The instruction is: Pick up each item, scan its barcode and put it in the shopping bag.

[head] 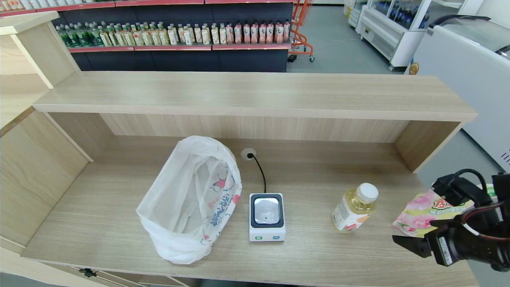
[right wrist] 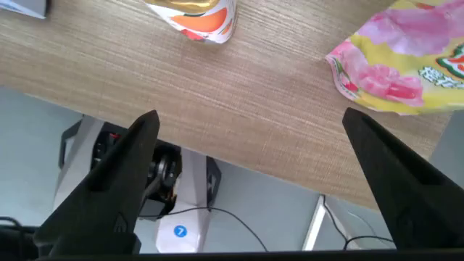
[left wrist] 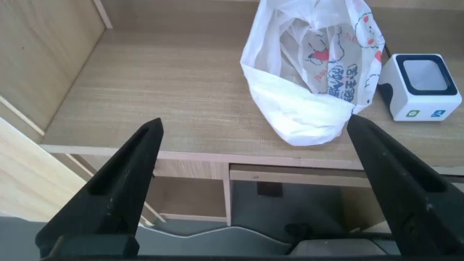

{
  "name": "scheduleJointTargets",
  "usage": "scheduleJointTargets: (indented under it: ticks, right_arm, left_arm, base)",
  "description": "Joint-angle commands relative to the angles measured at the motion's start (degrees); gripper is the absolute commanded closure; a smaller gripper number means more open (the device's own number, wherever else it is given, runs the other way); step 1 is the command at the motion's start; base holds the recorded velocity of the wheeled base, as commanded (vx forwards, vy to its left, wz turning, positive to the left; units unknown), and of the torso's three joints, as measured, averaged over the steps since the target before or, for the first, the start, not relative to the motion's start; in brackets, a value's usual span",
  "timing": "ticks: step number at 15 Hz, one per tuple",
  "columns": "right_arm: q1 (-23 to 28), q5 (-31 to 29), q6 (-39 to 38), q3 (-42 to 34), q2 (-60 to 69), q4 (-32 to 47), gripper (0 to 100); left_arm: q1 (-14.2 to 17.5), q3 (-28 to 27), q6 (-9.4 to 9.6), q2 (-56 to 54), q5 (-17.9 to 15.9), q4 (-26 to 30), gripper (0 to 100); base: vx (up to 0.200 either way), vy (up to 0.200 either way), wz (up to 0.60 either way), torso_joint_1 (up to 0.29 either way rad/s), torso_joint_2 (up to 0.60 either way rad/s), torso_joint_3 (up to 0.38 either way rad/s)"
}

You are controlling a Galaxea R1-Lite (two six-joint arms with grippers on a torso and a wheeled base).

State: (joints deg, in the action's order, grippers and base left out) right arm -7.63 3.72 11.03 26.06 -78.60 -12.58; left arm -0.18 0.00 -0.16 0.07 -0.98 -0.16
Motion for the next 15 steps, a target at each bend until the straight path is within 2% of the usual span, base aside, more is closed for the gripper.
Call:
scheduleJointTargets:
  ticks: [1, 2, 4, 10, 11, 15]
  right_arm:
    - [-3.27, -0.73, 1.45, -2.77, -12.10, -7.46, 0]
    - [-3.97, -0.73, 1.45, -2.86, -13.15, -8.51, 0]
    - [-7.31, -0.82, 1.36, -3.30, -19.66, -18.36, 0]
    - [-12.85, -3.54, 1.18, -2.77, -30.82, -36.11, 0]
    - [-14.34, -3.98, 0.66, -2.60, -33.10, -40.94, 0]
    - [-16.89, -9.52, -1.28, -2.51, -36.62, -47.71, 0]
  left_arm:
    - [0.01, 0.00, -0.02, 0.01, 0.01, -0.02, 0]
    - [0.01, 0.00, -0.02, 0.01, 0.01, -0.02, 0]
    - [0.01, 0.00, -0.11, 0.01, 0.01, -0.02, 0]
    - [0.01, 0.00, -0.02, 0.01, 0.01, -0.02, 0]
    - [0.01, 0.00, -0.02, 0.01, 0.01, -0.02, 0]
    - [0.01, 0.00, -0.02, 0.01, 0.01, -0.02, 0]
  base:
    - [0.000, 0.000, 0.00, 0.000, 0.00, 0.000]
    - [0.000, 0.000, 0.00, 0.000, 0.00, 0.000]
    - [0.000, 0.000, 0.00, 0.000, 0.00, 0.000]
    - [0.000, 0.000, 0.00, 0.000, 0.00, 0.000]
    - [0.000, 0.000, 0.00, 0.000, 0.00, 0.000]
    - [0.000, 0.000, 0.00, 0.000, 0.00, 0.000]
